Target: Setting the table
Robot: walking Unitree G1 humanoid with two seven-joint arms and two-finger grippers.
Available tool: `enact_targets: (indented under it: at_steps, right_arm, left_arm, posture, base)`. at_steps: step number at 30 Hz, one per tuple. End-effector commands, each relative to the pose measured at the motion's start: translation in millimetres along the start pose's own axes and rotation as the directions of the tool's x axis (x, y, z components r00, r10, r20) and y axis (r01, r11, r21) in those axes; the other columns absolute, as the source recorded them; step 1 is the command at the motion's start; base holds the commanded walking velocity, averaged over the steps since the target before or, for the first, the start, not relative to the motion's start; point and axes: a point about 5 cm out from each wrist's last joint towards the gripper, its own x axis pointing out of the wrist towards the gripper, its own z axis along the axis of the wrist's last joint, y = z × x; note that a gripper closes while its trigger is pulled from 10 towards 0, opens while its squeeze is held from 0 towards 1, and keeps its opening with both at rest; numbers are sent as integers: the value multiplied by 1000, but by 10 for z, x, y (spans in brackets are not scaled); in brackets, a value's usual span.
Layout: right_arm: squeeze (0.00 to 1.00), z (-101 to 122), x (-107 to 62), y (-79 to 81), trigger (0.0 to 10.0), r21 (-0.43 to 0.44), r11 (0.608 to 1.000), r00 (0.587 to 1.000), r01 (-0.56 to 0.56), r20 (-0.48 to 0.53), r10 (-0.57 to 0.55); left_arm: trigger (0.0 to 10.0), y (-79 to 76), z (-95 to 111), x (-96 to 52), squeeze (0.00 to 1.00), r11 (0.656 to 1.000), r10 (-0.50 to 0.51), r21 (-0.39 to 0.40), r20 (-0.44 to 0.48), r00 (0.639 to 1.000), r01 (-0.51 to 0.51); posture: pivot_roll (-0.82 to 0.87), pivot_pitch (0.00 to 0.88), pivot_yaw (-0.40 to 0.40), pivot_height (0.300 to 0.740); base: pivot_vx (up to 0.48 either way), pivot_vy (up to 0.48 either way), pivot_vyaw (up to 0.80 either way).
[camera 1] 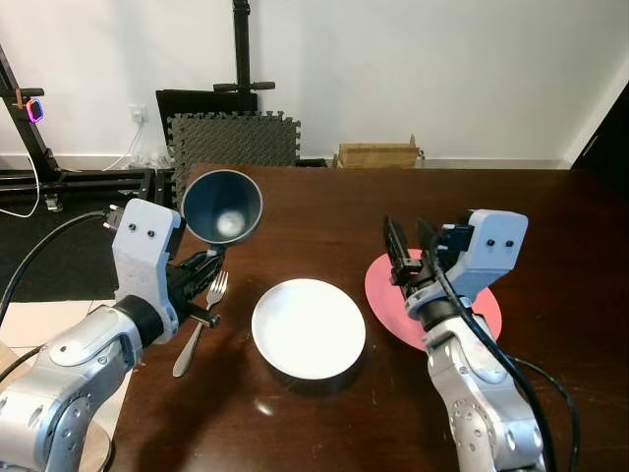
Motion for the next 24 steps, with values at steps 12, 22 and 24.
enact_targets:
  at_steps: [12,22,24]
  right_arm:
    - [0,-53,-36,-58,10000,-6,999,999,33,-19,-33]
    - [0,-55,-39,-69,10000,-9,999,999,38,-21,-38]
    - [0,-56,-41,-71,10000,-10,999,999,39,-21,-39]
  left_arm:
    - [10000,-45,36,3,0,1000,-10,10,29,1000,10]
    - [10000,-44,42,23,0,1000,-7,9,34,999,6]
    - [10000,-43,44,24,0,1000,-6,9,35,999,6]
  posture:
    - [161,93,1,740]
    - [159,93,1,740]
    - [158,94,1,740]
  base:
    - [-446,0,0]
    - [-422,0,0]
    - [-375,0,0]
